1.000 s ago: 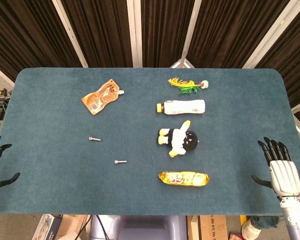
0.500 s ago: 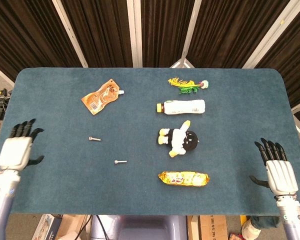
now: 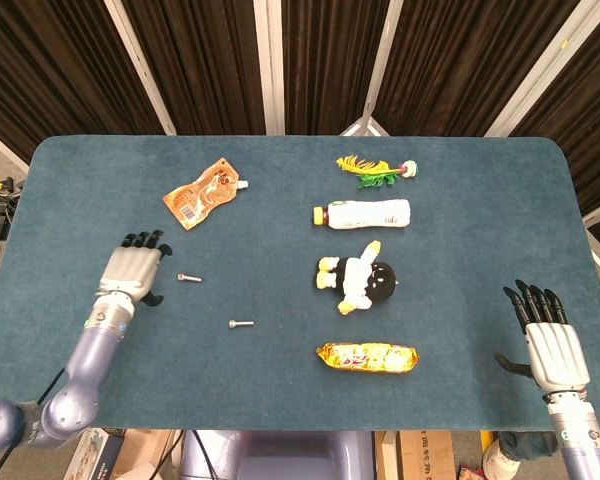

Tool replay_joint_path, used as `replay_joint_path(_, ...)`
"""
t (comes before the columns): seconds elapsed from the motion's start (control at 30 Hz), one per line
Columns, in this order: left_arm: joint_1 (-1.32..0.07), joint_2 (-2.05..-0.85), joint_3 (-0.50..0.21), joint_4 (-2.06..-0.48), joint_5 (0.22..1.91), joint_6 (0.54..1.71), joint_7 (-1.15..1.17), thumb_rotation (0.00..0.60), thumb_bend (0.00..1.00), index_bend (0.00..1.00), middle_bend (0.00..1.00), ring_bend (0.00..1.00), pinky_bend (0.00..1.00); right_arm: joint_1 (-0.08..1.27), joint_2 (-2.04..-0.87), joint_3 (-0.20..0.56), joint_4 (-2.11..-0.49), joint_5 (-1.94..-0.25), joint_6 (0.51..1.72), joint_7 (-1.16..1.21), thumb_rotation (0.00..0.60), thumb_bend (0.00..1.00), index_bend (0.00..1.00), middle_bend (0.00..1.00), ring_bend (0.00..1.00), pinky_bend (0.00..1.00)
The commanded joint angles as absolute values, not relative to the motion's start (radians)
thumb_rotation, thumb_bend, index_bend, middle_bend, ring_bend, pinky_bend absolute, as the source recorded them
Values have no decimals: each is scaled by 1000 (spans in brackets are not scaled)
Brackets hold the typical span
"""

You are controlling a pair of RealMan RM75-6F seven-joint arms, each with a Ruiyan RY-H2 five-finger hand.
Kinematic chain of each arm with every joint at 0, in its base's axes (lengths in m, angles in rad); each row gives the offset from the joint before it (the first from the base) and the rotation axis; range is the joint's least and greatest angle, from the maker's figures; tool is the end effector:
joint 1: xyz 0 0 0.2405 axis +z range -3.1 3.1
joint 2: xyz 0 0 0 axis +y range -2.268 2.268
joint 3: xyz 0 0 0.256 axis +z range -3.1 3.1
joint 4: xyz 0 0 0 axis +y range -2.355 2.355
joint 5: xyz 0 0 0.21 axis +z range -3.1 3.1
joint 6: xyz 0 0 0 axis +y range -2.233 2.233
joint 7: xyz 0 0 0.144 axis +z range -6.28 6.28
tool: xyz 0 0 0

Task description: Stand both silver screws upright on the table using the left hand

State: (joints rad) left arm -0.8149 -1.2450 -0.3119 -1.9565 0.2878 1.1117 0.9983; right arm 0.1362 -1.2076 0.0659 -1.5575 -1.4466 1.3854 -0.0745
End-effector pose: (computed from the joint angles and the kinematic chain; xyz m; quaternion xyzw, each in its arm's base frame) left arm -0.1418 0.3356 0.0661 -0.7059 -0.4415 -0.1818 0.5233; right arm -0.3148 -0.2003 0.1270 0.6121 -0.3980 0.3593 0.5812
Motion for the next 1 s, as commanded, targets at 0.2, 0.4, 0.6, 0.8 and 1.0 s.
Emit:
replay_joint_path(0.2,-967,-1322,-312,-1983,142,1137,1062,600,337,317,0,0,0,141,-1214,65,-1554,-1444,1375,-78,600,0,118,54,13,0)
replay_joint_path(0.4,-983,-1374,-271,-1969,182,1135,1031,600,347,350,0,0,0,139,-1212,66,-1554,-1441,1377,-72,600,0,118,54,13,0)
replay_joint_path(0.6,-982,-1407,-269,-1942,239,1090,945,600,364,354,0,0,0,140,-1216,68,-1553,-1436,1376,-74,600,0,118,54,13,0)
replay_joint_path(0.8,-995,-1446,-261,-1940,259,1138,916,600,365,363,0,0,0,141,-1219,69,-1555,-1428,1369,-78,600,0,118,54,13,0)
replay_joint_path(1.0,-1018,-1486,-249,-1933,253,1197,922,600,365,375,0,0,0,140,-1216,72,-1558,-1421,1370,-76,600,0,118,54,13,0)
